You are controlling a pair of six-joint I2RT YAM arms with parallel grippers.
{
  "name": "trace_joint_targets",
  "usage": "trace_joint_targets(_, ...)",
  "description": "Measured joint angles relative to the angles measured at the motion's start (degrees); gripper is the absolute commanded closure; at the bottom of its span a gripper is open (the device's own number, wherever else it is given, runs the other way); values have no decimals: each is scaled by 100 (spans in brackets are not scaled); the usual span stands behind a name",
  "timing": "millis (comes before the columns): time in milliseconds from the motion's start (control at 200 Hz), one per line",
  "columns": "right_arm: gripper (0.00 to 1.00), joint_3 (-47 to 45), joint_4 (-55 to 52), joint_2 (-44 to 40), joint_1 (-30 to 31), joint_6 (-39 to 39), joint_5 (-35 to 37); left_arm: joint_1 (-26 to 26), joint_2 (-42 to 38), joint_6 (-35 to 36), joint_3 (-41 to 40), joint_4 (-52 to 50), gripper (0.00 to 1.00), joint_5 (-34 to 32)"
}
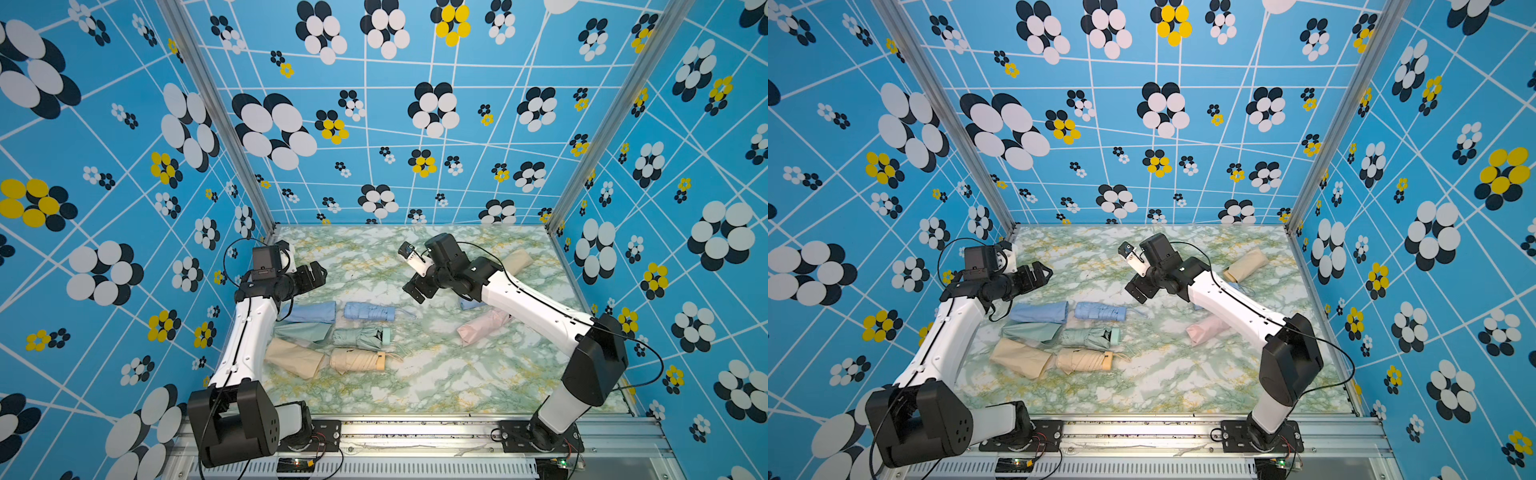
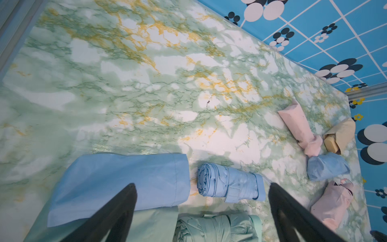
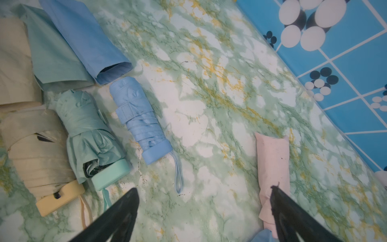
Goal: Take umbrellas out of sleeves
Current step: Take out the umbrella from the umbrella sleeve, then move the umbrella to the center of the board.
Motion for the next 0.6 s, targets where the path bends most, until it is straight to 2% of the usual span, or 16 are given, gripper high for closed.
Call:
trace_joint_targets(380,1,-483,367,-52,-549,1032,605,-909,-118,2,-13,184,1,229)
trace_joint_targets(600,1,-476,382,328,-933,1235,621,-1104,-120,7,-13,140,1,227)
